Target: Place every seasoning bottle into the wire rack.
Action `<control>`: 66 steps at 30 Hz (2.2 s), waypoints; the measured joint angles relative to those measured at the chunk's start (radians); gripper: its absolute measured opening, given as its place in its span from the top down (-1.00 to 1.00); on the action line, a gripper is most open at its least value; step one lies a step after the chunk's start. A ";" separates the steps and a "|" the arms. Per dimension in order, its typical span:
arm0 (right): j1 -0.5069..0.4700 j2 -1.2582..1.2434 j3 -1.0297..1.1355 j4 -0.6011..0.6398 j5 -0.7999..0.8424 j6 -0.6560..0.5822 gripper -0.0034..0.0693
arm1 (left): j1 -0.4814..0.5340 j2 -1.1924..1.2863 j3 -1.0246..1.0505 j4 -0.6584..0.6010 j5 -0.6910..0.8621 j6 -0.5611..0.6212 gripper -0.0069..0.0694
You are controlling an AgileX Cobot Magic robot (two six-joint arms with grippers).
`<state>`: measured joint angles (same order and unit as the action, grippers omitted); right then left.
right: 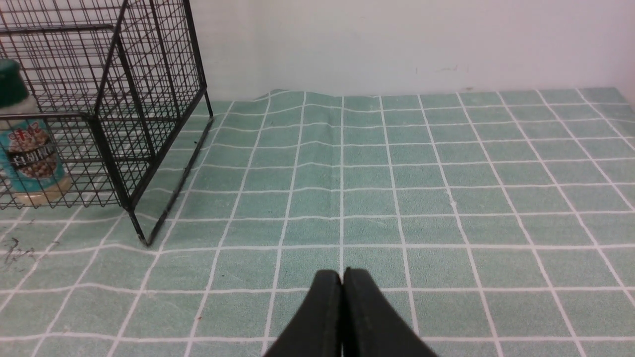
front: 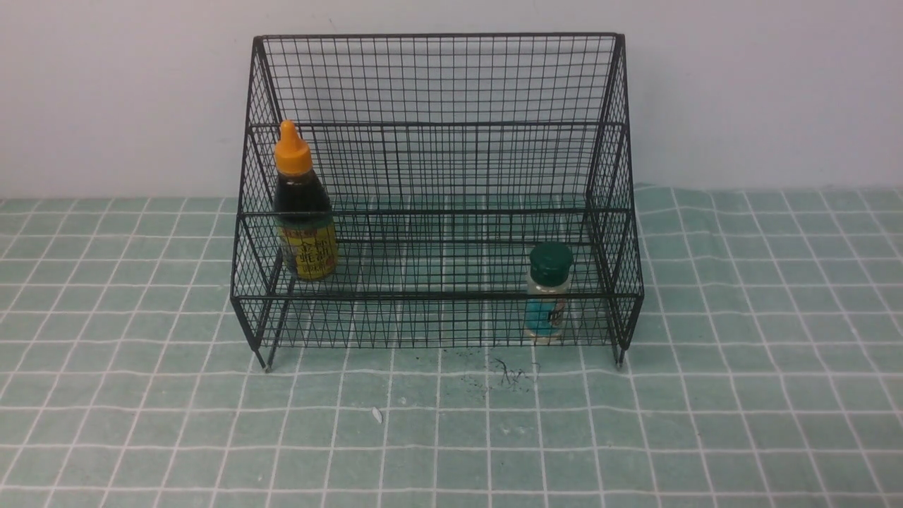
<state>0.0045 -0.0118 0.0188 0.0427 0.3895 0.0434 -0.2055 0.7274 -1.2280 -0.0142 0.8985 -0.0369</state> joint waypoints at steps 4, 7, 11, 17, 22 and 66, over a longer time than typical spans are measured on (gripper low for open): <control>0.000 0.000 0.000 0.000 0.000 0.000 0.94 | 0.000 -0.295 0.315 0.014 -0.300 0.011 0.83; 0.000 0.000 0.000 0.000 0.000 0.000 0.94 | 0.000 -0.504 0.486 0.034 -0.510 0.051 0.83; 0.000 0.000 0.000 -0.001 0.000 0.000 0.94 | 0.000 -0.729 0.641 0.036 -0.761 0.062 0.83; 0.000 0.000 0.000 0.002 0.001 0.000 0.94 | 0.000 -0.721 0.682 0.041 -0.866 0.069 0.83; 0.000 0.000 0.000 0.003 0.001 0.000 0.94 | 0.000 -0.700 0.689 0.038 -0.852 0.052 0.83; 0.000 0.000 0.000 0.003 0.002 0.000 0.94 | 0.149 -0.739 1.257 -0.027 -0.532 0.113 0.83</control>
<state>0.0045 -0.0118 0.0188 0.0455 0.3911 0.0434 -0.0561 -0.0118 0.0290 -0.0413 0.3662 0.0764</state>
